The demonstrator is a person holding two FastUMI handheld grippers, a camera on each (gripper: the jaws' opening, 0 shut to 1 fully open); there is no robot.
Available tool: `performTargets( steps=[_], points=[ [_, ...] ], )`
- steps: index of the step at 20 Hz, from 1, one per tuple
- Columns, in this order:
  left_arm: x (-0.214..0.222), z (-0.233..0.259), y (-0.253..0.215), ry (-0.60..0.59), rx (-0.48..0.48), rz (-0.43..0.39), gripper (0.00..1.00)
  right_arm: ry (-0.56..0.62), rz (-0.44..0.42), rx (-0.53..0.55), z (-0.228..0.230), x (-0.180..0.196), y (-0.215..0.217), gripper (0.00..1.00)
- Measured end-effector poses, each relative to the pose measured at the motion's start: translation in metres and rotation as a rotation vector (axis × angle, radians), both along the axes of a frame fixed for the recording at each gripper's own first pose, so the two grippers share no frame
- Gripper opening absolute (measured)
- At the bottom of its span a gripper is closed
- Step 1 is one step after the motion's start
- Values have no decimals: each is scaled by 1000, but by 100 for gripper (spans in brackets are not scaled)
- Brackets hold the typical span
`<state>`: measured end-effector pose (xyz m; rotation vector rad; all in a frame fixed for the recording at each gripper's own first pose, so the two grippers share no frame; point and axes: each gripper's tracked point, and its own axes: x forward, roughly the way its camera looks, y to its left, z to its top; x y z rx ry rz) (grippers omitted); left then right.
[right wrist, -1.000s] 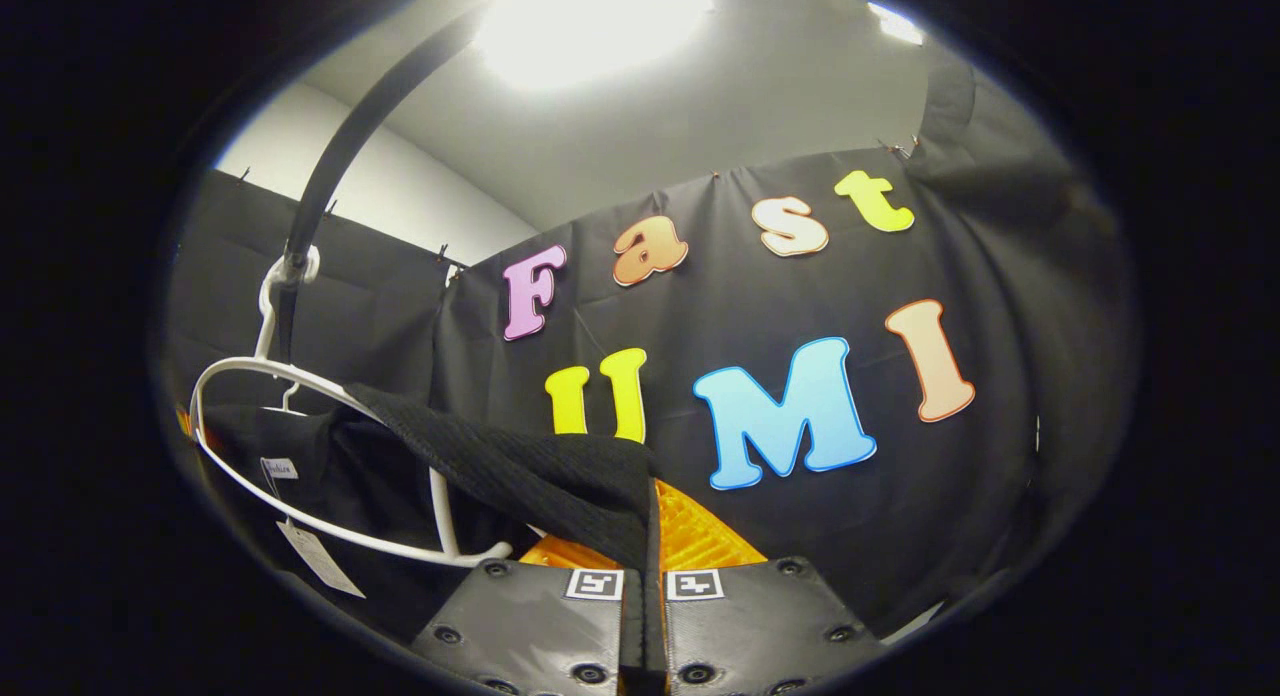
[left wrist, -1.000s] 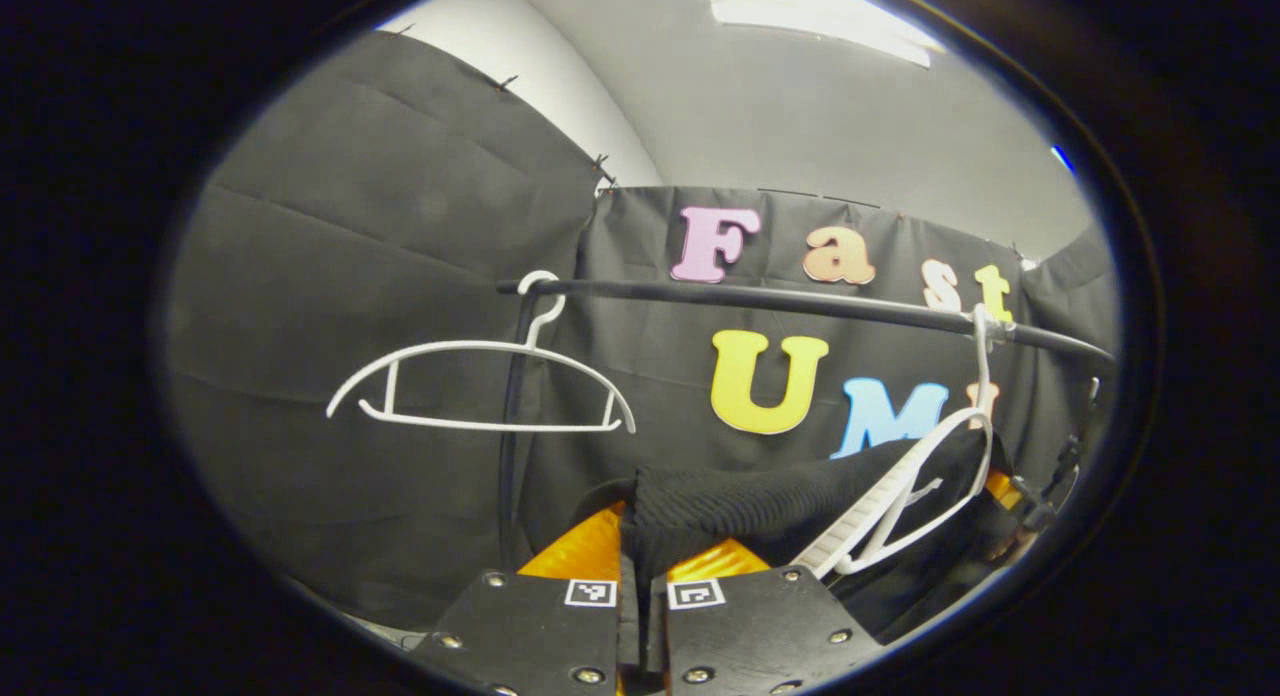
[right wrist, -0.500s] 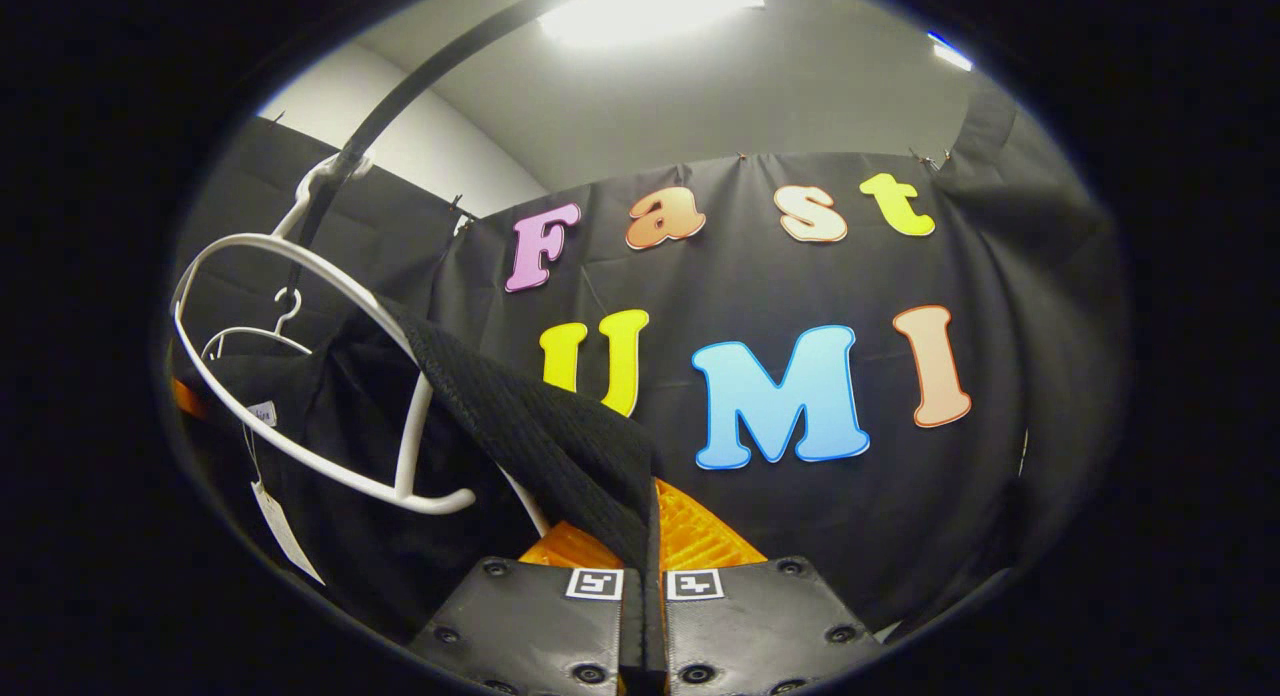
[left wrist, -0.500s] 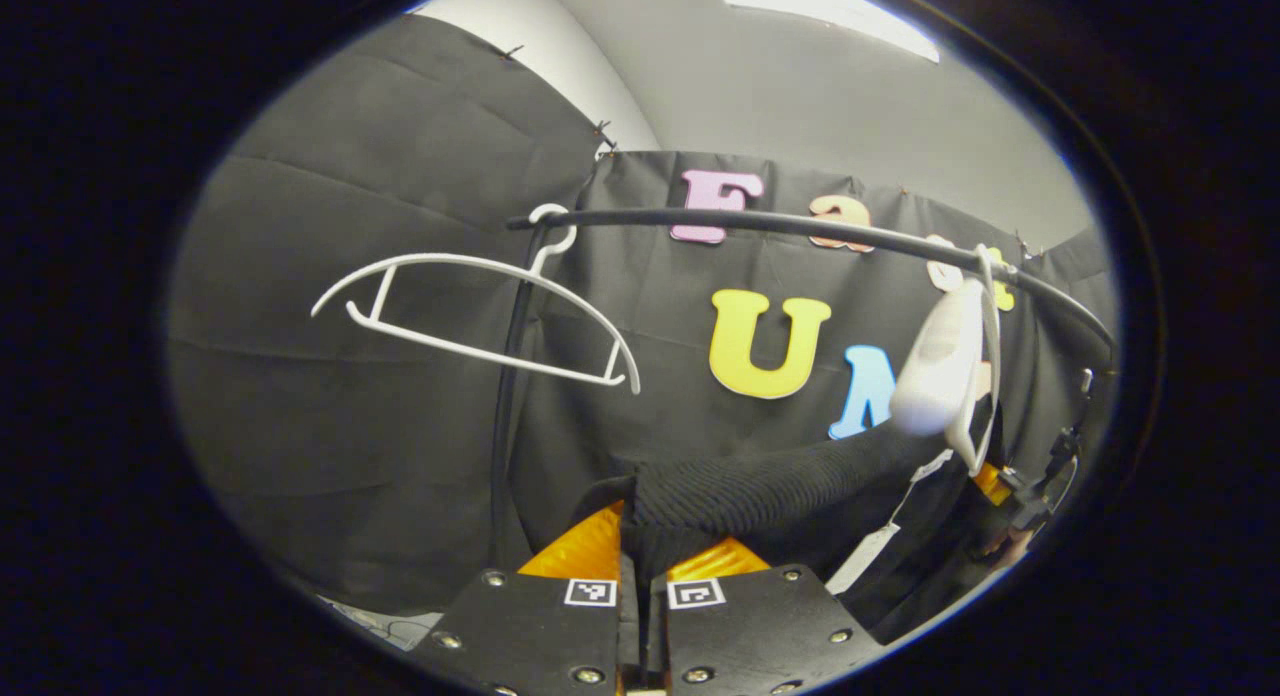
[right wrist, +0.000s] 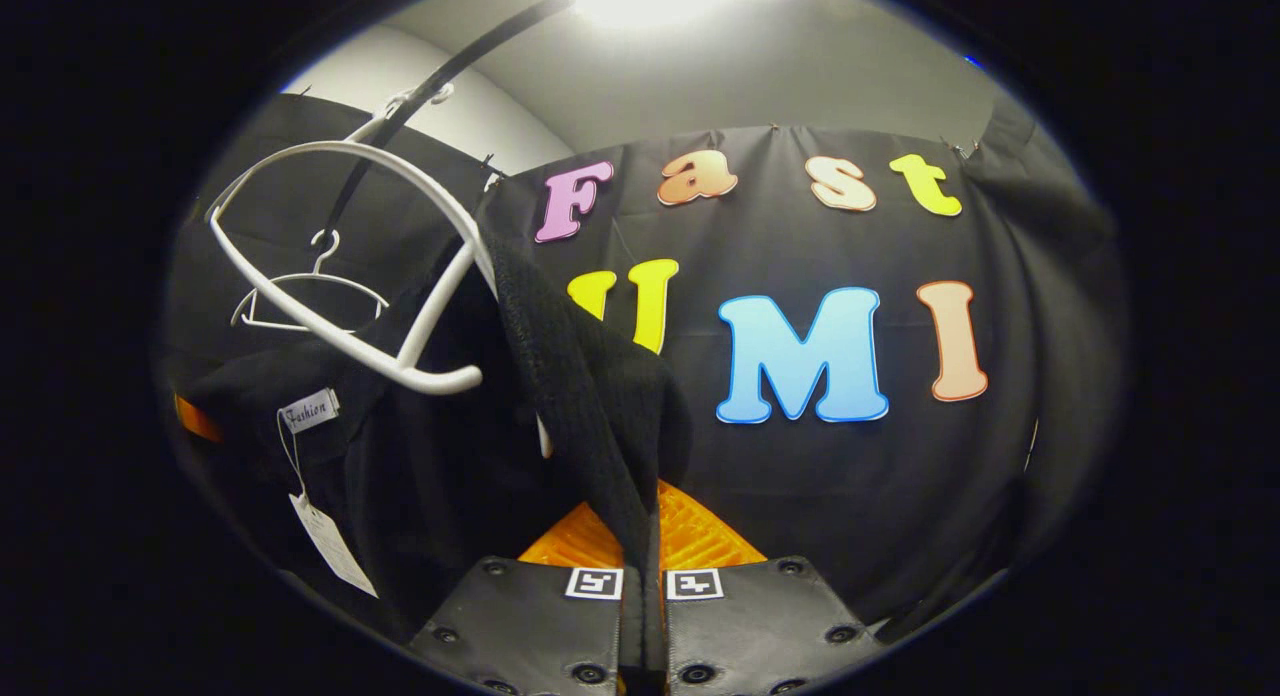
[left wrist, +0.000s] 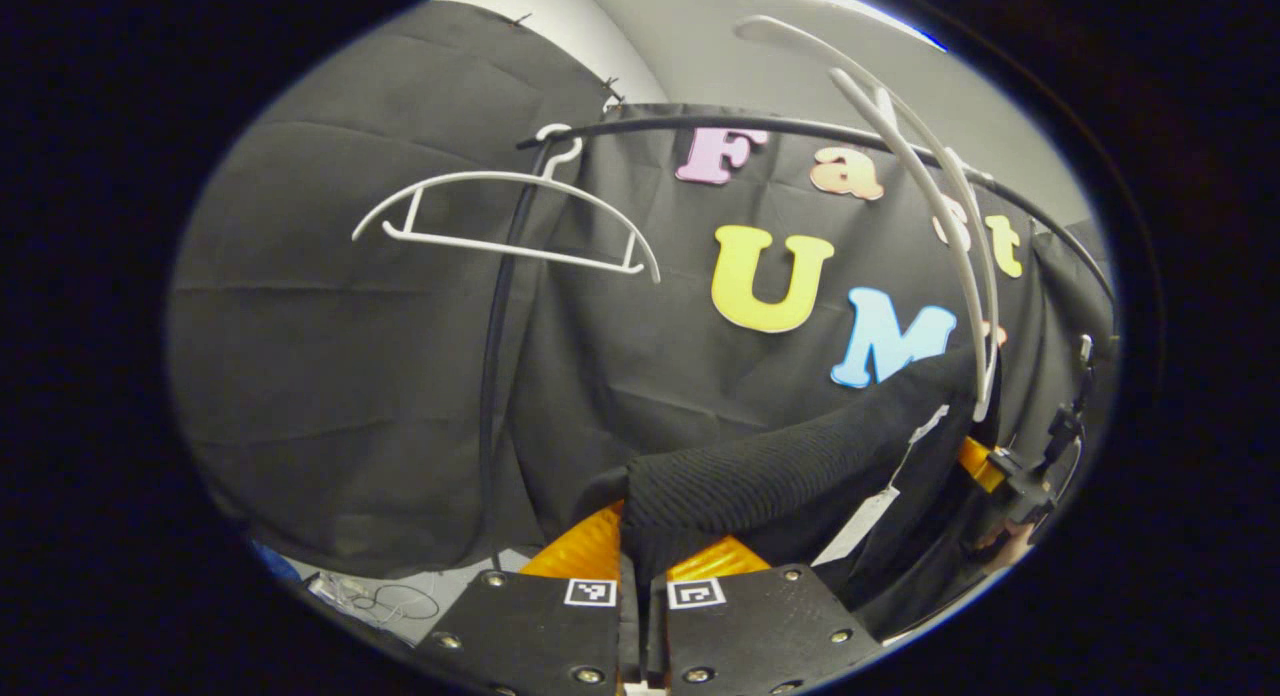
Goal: Grasp the clothes on the hanger with both hands and then place them into the laundry hamper below.
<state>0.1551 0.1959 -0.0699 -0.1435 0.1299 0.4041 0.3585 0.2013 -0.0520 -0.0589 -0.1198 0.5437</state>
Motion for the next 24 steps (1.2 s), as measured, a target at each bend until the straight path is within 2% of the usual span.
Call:
performTargets(
  steps=[4, 9, 13, 17, 19, 23, 24],
  points=[
    [-3, -14, -14, 5, -46, 39, 2, 70, -4, -25, -28, -3, -9, 2],
    [-5, -39, -27, 76, -38, 72, 4, 145, -34, -53, -57, -33, -46, 2],
    [-66, -70, -27, 156, -48, 60, 4, 186, -47, -134, -81, -79, -68, 2],
    [-125, -79, -28, 189, -81, -4, 4, 218, -88, -186, -91, -129, -80, 2],
    [-138, -75, -27, 200, -80, -47, 4, 246, -121, -194, -92, -155, -84, 0],
    [-154, -61, -21, 203, -41, -144, 3, 267, -187, -185, -86, -204, -90, 2],
    [-153, -59, -24, 203, -29, -162, 4, 277, -202, -185, -85, -216, -91, 0]
  ],
)
